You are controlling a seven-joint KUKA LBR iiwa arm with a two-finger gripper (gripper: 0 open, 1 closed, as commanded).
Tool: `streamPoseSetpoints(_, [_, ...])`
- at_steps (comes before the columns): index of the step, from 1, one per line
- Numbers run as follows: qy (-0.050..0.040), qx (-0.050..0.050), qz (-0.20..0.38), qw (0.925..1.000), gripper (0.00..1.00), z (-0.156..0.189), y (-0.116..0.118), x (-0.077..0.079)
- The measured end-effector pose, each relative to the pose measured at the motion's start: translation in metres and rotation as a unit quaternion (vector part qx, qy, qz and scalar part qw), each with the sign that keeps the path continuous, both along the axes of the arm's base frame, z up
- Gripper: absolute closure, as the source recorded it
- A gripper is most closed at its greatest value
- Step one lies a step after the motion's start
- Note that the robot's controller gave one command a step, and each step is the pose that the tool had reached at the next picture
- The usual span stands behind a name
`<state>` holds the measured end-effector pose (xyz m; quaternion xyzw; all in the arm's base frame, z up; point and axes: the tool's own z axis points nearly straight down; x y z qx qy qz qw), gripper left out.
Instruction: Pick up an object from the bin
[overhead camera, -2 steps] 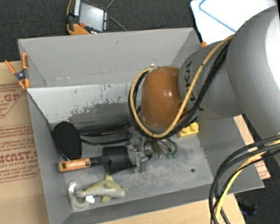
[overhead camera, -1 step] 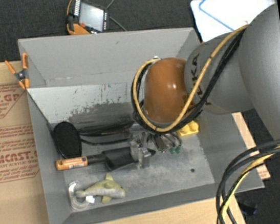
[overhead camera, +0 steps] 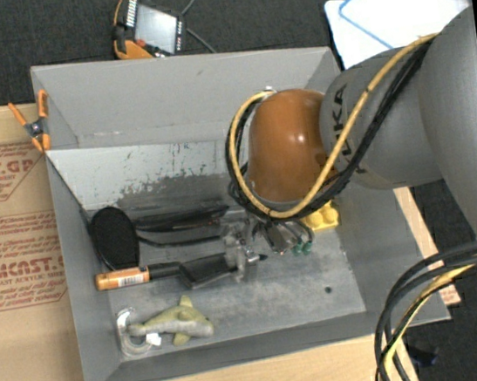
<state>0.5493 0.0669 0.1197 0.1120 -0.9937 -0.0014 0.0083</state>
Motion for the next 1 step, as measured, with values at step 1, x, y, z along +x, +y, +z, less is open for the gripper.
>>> streamPoseSetpoints(1, [0.0019, -0.001, 0.000, 1.0000, 1.00, 0.0197, -0.0003, -0.0012])
